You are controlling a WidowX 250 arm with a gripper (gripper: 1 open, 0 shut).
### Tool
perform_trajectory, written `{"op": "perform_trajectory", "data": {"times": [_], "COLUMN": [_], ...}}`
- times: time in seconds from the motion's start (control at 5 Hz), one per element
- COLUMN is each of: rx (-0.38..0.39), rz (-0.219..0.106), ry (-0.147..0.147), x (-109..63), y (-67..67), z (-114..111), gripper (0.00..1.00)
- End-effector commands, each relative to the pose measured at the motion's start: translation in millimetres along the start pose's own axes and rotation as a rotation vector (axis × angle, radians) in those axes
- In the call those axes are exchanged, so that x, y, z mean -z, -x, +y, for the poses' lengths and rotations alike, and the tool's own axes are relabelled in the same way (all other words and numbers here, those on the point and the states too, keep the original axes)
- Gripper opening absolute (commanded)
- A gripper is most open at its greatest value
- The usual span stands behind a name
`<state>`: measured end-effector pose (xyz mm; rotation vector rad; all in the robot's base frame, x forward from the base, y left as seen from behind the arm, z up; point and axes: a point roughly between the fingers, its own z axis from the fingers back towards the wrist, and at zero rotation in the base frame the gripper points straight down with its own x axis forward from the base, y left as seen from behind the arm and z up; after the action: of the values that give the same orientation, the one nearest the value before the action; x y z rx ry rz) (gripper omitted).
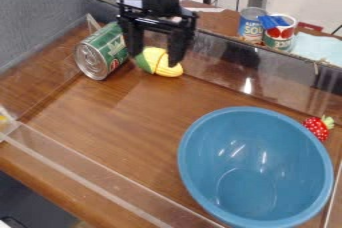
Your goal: Put the strawberry into the blue bowl
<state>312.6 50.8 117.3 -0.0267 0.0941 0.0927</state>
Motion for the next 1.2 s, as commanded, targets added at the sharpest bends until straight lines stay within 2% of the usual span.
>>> {"op": "perform_trajectory", "data": {"times": [0.0,0.6,1.0], "rx": [0.029,0.141,0.174], "rz": [-0.061,-0.067,-0.073], "ry": [-0.01,-0.017,-0.015], "x": [-19.7,-20.2,-22.9], "y": [-7.8,-13.0,-12.9], "z": [15,37,55], "gripper": [1.0,1.0,1.0]}}
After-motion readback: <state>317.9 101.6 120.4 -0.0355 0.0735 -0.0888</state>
